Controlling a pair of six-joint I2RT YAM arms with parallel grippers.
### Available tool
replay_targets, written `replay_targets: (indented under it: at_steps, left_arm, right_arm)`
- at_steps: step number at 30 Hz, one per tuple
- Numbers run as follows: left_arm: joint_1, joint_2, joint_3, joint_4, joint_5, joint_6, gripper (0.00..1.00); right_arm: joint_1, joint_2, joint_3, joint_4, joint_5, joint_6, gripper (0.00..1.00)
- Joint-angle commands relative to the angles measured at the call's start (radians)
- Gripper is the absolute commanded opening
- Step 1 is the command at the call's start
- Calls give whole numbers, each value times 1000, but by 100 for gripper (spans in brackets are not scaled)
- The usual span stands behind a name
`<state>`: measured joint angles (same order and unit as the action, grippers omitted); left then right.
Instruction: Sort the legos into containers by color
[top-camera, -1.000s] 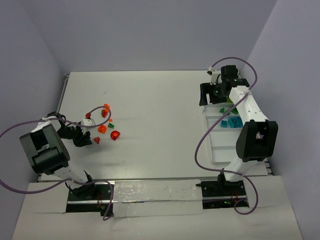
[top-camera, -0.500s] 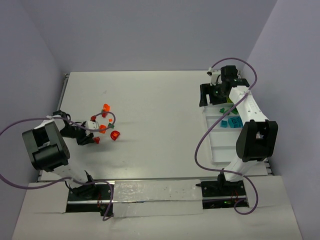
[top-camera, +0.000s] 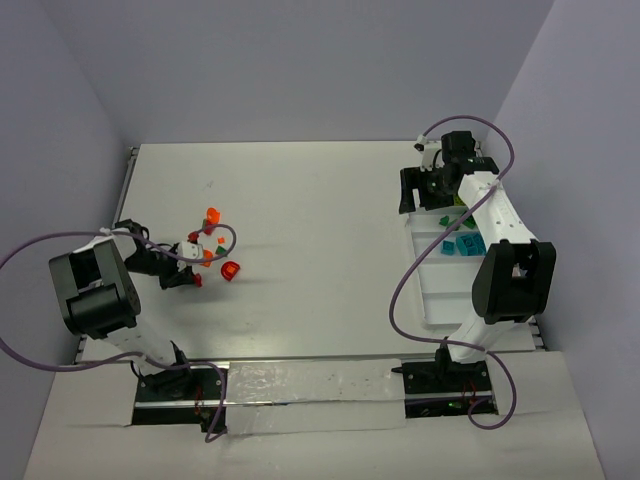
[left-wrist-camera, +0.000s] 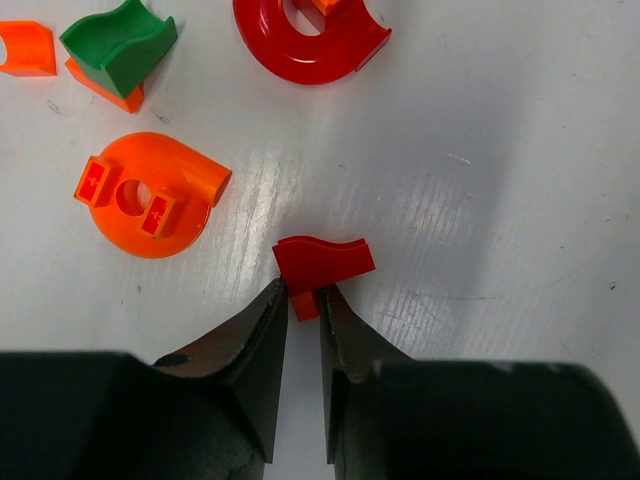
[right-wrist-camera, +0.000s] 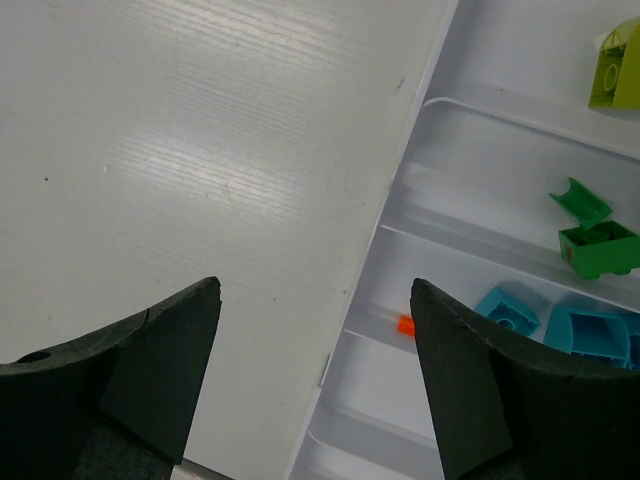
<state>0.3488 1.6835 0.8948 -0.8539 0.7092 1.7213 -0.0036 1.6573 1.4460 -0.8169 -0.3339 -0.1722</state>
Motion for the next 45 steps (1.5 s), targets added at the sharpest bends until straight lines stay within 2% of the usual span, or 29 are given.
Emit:
replay_targets:
  at_steps: [1,9,13,15,18,20,22,23,25,30,32,34,38,45]
  left_arm:
    - [-10,16,22,5,21,5,23]
    - [-17,-88,34,-24,45,-62,1]
    - [-55,-235,69,-5,108,-201,0]
    - [-107,-354,85,19,141,-298,0]
    - [-199,-468,98,74,151,-404,0]
    - [-261,-514,114,105,153,-521,0]
    - [-343,-542,135,116,160,-578,0]
    - [-406,-557,150,144,156,-663,0]
    - [-493,-572,162,227,134,-809,0]
    - [-671,-574,159,358,81,-1007,0]
    - [-734,-557,168,372,68,-1060,0]
    - [-784,-537,181,383,42,-1104,0]
    - [-844,-517,207,385,-16,-1155,0]
    - [-895,-503,237,412,-95,-1217,0]
  right_arm:
    - [-1,-48,-3,-6,-5,9,83]
    - [51,-124,-77,88,-85,82,83]
    - [57,-189,-132,162,-232,152,83]
    - [62,-225,-160,218,-345,221,84]
    - [71,-242,-165,257,-433,278,84]
    - [83,-252,-169,290,-485,318,84]
    - [101,-259,-177,335,-543,358,85]
    - [121,-262,-184,374,-579,396,87]
    - [153,-257,-195,433,-637,449,88]
    - [251,-217,-190,513,-689,533,90]
    - [296,-193,-171,518,-690,545,99]
    - [344,-174,-146,508,-676,543,100]
    - [412,-133,-115,492,-695,530,99]
    - [483,-99,-135,529,-795,541,89]
